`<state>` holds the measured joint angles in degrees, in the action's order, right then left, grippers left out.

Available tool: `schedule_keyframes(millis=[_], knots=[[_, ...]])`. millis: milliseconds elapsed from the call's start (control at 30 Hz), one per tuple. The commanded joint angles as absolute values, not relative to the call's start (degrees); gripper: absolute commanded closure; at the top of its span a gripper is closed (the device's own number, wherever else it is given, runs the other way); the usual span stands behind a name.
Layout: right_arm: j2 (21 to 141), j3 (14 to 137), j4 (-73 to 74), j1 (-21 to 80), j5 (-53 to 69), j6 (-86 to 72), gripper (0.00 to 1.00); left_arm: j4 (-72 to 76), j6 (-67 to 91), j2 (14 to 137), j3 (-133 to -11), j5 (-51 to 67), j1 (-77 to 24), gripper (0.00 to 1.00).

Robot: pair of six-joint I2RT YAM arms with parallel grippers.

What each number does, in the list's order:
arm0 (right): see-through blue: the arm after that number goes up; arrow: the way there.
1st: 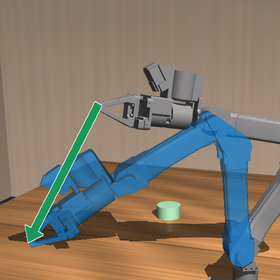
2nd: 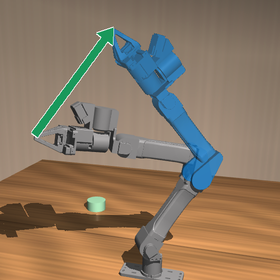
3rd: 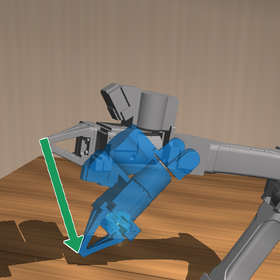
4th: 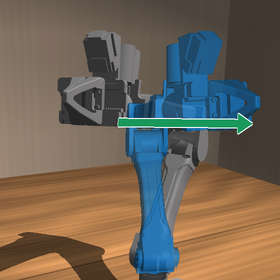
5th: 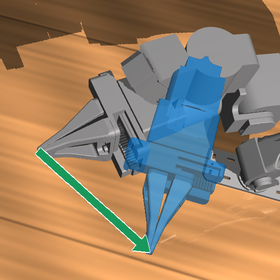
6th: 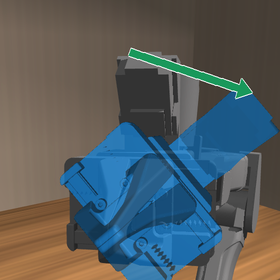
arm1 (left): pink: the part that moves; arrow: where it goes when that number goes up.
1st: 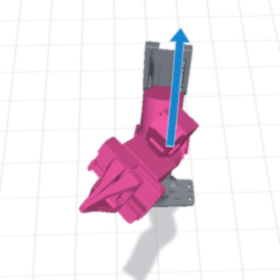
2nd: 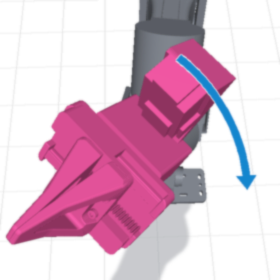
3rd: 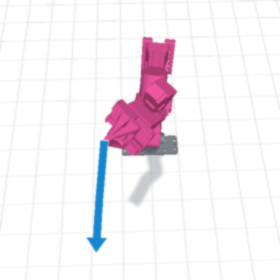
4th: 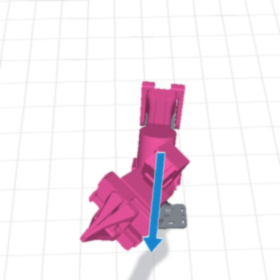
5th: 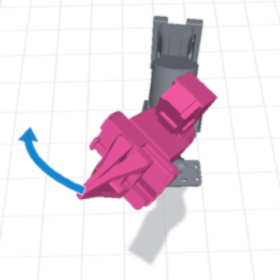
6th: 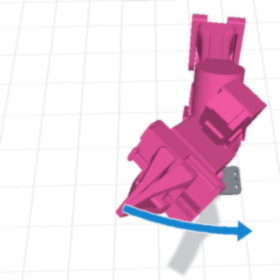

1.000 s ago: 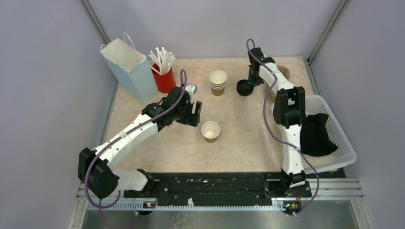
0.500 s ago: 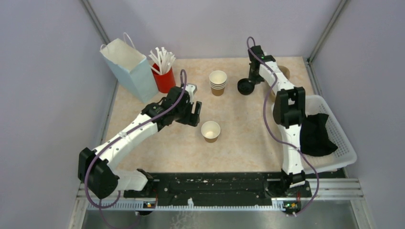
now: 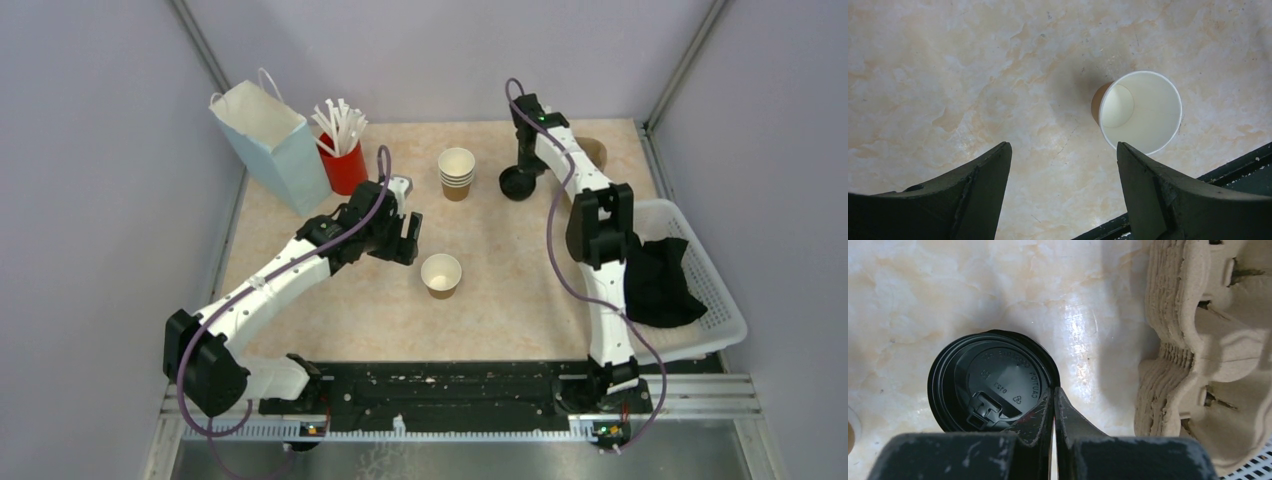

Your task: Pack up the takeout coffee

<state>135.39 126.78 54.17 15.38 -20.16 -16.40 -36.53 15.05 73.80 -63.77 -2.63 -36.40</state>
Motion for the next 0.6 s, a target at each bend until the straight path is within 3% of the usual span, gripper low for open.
schedule_keyframes(millis=[0, 567], knots=[[136.35, 129.55, 55.87, 17.64, -27.30, -13.96, 1.00, -35.42, 14.24, 73.77, -65.50, -2.82, -36.04, 0.16], [137.72, 128.08, 55.39, 19.89, -38.04, -8.34, 1.00, -35.50, 13.20, 74.00, -65.97, -2.46, -36.02, 0.16]])
